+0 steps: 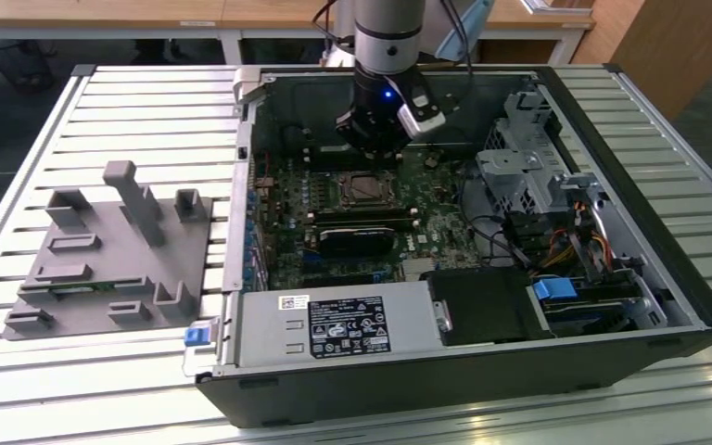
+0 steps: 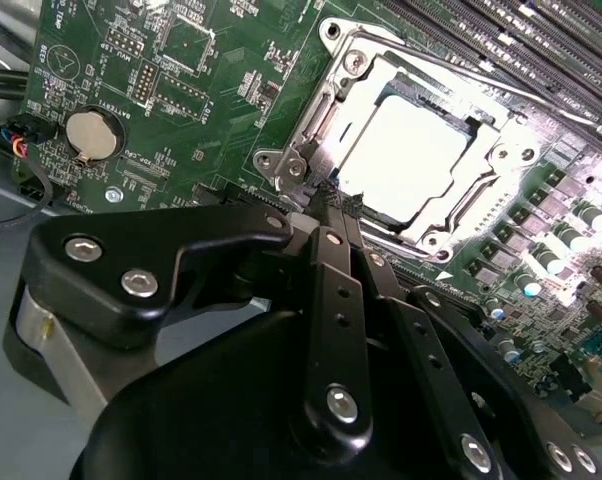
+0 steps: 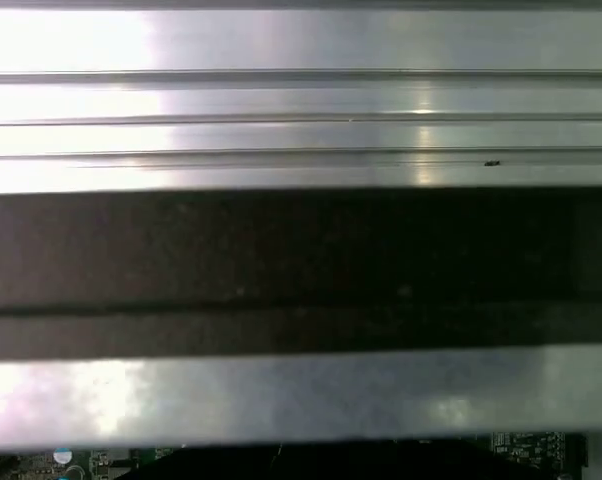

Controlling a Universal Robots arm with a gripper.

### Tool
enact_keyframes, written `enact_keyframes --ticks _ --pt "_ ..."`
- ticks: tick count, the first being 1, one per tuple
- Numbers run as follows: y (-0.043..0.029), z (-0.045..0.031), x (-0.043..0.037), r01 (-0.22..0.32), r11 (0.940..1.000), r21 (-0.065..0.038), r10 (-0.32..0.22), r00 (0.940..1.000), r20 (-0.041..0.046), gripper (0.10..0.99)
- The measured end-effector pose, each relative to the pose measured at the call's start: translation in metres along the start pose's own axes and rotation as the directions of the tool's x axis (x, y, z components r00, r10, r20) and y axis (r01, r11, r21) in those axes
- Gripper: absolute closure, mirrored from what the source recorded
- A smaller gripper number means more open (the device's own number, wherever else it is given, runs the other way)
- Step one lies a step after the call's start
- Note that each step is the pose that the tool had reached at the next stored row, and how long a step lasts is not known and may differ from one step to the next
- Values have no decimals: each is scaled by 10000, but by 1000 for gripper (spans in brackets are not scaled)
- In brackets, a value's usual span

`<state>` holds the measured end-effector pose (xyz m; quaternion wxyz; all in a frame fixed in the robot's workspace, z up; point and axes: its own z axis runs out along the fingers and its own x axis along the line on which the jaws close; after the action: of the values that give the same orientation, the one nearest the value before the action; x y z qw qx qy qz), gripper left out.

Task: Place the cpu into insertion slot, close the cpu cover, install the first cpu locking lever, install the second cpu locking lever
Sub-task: 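Install the second cpu locking lever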

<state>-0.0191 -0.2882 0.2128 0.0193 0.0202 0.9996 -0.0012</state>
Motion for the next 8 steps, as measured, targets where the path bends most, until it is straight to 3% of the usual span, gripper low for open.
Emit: enact_keyframes --ticks 8 --pt "-47 0 -5 0 10000 0 0 10000 1 965"
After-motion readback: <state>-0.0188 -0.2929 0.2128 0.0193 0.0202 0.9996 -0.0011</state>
